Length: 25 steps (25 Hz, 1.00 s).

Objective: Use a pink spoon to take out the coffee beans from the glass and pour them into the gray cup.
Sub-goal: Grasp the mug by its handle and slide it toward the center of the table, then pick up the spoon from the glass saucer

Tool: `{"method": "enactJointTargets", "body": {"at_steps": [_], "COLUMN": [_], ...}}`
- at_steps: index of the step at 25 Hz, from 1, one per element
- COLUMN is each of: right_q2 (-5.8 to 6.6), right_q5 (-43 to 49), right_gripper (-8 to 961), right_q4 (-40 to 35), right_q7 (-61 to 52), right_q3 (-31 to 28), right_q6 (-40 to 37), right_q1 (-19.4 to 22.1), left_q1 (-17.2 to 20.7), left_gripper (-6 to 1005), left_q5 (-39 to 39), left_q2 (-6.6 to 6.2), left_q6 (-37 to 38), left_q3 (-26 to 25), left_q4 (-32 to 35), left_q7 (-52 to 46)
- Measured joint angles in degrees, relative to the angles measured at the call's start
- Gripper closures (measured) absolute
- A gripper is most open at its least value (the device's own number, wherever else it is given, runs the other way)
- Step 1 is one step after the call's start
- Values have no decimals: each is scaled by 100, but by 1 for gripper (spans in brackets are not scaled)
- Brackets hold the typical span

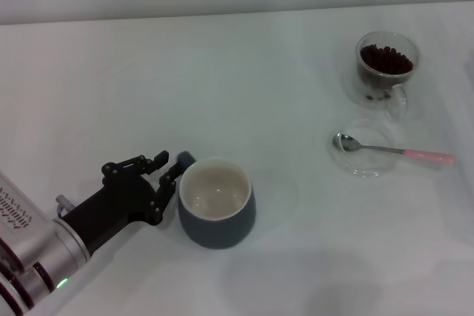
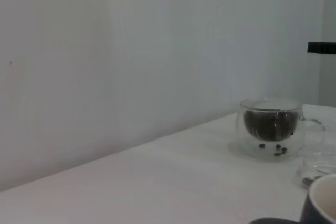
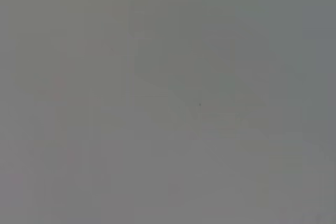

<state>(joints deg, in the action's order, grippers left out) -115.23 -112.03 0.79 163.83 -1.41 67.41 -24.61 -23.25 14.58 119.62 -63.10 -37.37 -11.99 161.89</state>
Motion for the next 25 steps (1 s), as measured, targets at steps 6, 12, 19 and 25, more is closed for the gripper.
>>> {"method": "enactJointTargets", "body": {"at_steps": [6,12,19,25], "right_q2": [-10,-2,1,-2], "right_q5": [-6,-24,-25,-16], "right_gripper": [131,132,132,133], "right_q4": [0,-2,-9,-2], "right_q7": [-2,-135,-141,-141], "right_q3": [0,0,0,0], "right_q6": [25,45,47,175], "right_q1": [42,88,104,135], "left_q1": [5,14,272,620], "left_gripper": [811,732,550,420], "left_q5": [1,7,347,1040], "left_q2": [0,-9,-14,-37], "left_q6": [-1,-1,-301,-735], "left_q3": [0,2,-7,-8], "left_q4": [-13,-16,21,156], "left_q7": [0,1,1,1]}}
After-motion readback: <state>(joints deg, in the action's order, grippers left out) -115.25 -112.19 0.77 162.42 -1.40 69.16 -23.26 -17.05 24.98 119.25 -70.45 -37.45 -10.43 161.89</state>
